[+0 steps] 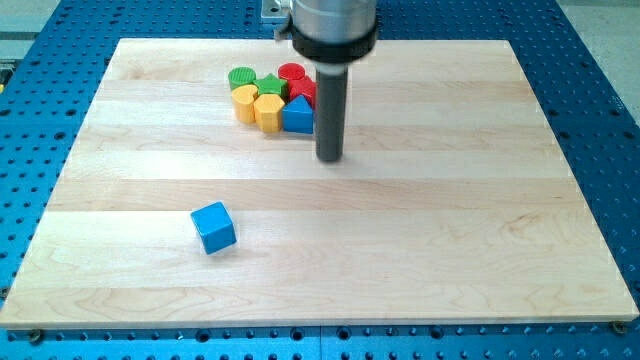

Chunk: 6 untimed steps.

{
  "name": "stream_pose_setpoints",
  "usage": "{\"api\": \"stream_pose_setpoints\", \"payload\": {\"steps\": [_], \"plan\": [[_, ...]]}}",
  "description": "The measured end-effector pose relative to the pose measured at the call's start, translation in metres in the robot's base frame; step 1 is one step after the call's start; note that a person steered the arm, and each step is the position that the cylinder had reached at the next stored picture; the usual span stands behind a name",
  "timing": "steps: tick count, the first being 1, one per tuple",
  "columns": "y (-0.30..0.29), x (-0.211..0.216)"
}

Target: Push the cube into group of blocks

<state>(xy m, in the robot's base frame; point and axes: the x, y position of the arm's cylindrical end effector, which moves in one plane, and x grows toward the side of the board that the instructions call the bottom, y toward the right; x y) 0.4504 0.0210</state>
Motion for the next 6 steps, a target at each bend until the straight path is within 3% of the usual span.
{"api": "stream_pose_setpoints", "payload": {"steps": [1,2,3,4,5,6], "plan": [[-0.044,0.126],[-0.153,0.147],[-0.159,0.094],[-0.148,0.078],[-0.109,0.129],[-0.062,0.113]]}}
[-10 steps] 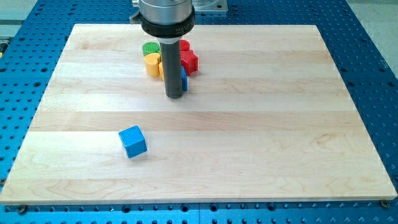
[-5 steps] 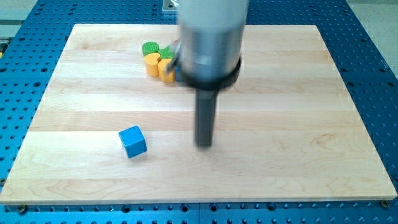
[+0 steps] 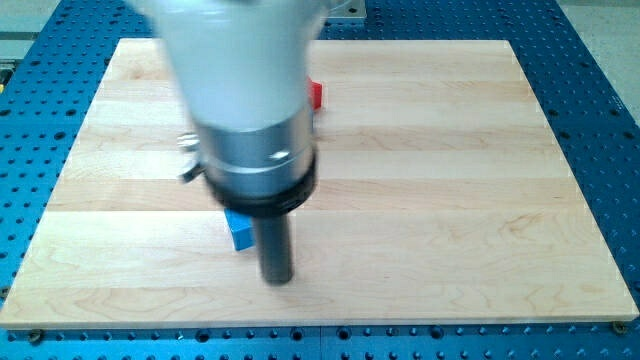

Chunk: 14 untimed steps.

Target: Push the cube into group of blocks

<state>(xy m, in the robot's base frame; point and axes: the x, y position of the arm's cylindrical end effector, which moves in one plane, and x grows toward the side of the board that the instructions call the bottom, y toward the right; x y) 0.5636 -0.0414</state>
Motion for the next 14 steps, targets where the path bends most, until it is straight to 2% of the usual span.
{"api": "stream_pose_setpoints", "payload": {"steps": [1,2,3,4,5,6,7,8,9,10,11,12,14], "plan": [[-0.112,-0.059],[-0.159,-0.132],[-0.149,-0.117],[-0.107,-0.124],[-0.129,-0.207],[-0.144,-0.23],[-0.196,-0.21],[-0.149,-0.286],[-0.236,-0.283],[-0.216,-0.333],[-0.088,-0.338],[-0.063,-0.336],[-0.03,-0.289]]}}
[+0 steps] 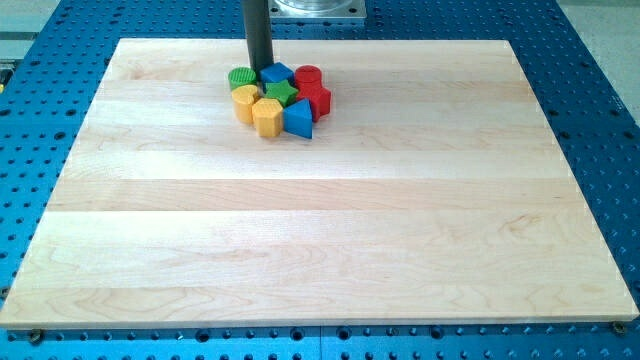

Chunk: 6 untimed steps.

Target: Push the cube into group of blocks

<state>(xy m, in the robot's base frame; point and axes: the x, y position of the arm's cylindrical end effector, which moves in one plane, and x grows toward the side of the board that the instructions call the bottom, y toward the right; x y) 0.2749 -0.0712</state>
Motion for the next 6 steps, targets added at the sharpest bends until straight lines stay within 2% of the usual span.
{"api": "stream_pose_setpoints", "payload": {"steps": [1,2,3,4,6], "plan": [[-0.003,-0.019],[-0.014,-0.072],[-0.117,-0.025],[-0.057,-0.016],[-0.043,0.008]]}}
